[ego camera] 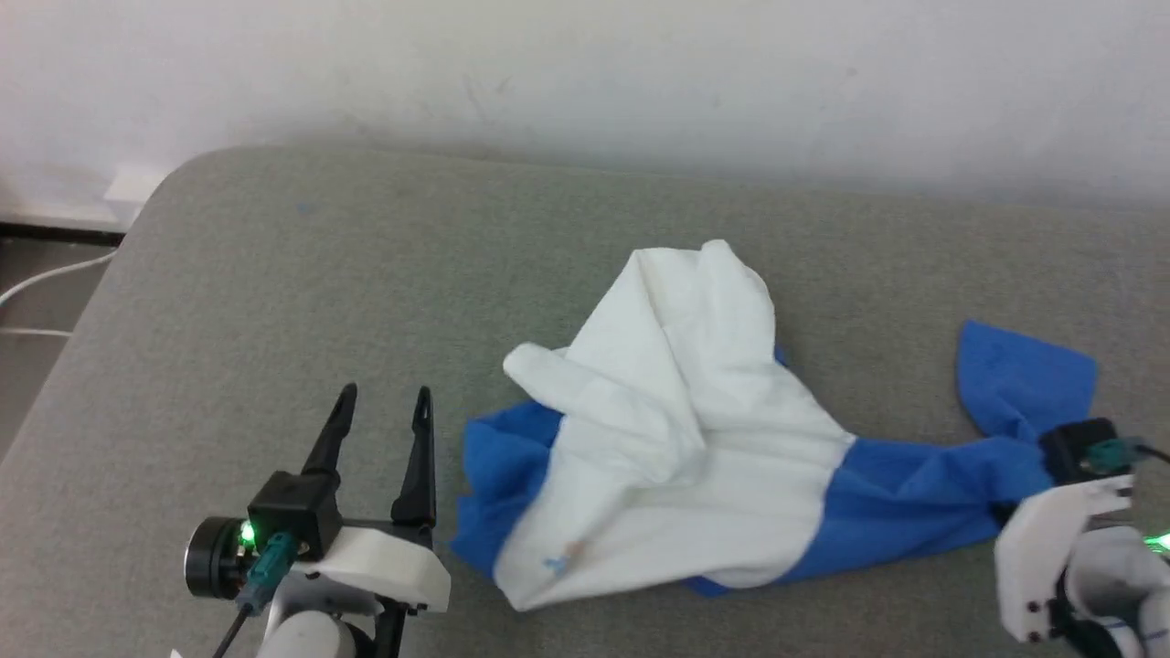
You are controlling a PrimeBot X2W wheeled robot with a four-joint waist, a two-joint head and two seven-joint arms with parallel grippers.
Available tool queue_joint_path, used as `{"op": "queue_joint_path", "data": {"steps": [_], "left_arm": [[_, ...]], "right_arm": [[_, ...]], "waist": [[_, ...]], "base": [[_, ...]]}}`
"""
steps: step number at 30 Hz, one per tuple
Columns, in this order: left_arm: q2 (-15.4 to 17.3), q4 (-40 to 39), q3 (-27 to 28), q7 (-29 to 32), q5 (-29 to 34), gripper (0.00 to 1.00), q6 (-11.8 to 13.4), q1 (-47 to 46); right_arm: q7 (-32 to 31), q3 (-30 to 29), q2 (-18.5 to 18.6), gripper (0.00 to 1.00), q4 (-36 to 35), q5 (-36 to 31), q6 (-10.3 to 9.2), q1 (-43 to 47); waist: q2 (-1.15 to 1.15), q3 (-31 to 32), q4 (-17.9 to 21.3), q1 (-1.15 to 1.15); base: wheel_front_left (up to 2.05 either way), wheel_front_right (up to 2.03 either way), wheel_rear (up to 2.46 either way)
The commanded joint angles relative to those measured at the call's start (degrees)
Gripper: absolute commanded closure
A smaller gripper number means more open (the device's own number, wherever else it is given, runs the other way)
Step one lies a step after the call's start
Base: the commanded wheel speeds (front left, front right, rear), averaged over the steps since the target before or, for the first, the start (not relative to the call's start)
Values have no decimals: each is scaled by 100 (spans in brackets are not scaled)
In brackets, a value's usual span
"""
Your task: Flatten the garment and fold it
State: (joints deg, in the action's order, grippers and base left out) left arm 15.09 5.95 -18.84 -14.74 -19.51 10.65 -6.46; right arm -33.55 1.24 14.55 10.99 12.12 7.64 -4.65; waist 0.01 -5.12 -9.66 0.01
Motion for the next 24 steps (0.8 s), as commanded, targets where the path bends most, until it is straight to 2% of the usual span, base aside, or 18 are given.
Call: {"op": "queue_joint_path", "data": {"steps": [1,4,7,11,12,13,18,20,24], "left_arm": [[-33,36,60,-25,98,0,-56,112],[-85,70,113,-26,134,0,-120,139],[-147,99,132,-26,169,0,-188,147],[-227,260,78,-26,175,0,-304,120],[-248,339,41,-19,159,0,-343,104],[-265,424,-9,25,140,0,-393,82],[-307,737,-230,527,-55,0,-705,-71],[-268,796,-333,912,-140,0,-857,-169],[-218,772,-490,1911,-297,0,-1003,-502]], "right_arm": [[-111,-338,158,100,-253,-84,-15,186],[-376,-880,256,100,-747,-169,-15,474],[-733,-1333,189,100,-1128,-240,-15,829],[-943,-1494,-28,100,-1225,-260,-15,1172],[-897,-1469,-75,91,-1177,-278,-15,1207],[-782,-1440,-105,0,-1138,-325,-15,1212],[210,-1372,-414,0,-1153,-417,-15,878],[616,-1334,-507,0,-1256,-477,-15,726],[1203,-1332,-709,0,-1469,-628,-15,535]], "waist": [[-1,165,296,-1],[-1,214,496,-1],[-1,223,668,-1],[-1,147,831,-1],[-1,126,852,-1],[-1,105,864,-1],[-1,29,929,-1],[-1,14,952,-1],[-1,-37,1011,-1]], "base": [[0,0,0],[0,0,0],[0,0,0],[0,0,0],[0,0,0],[0,0,0],[0,0,0],[0,0,0],[0,0,0]]}}
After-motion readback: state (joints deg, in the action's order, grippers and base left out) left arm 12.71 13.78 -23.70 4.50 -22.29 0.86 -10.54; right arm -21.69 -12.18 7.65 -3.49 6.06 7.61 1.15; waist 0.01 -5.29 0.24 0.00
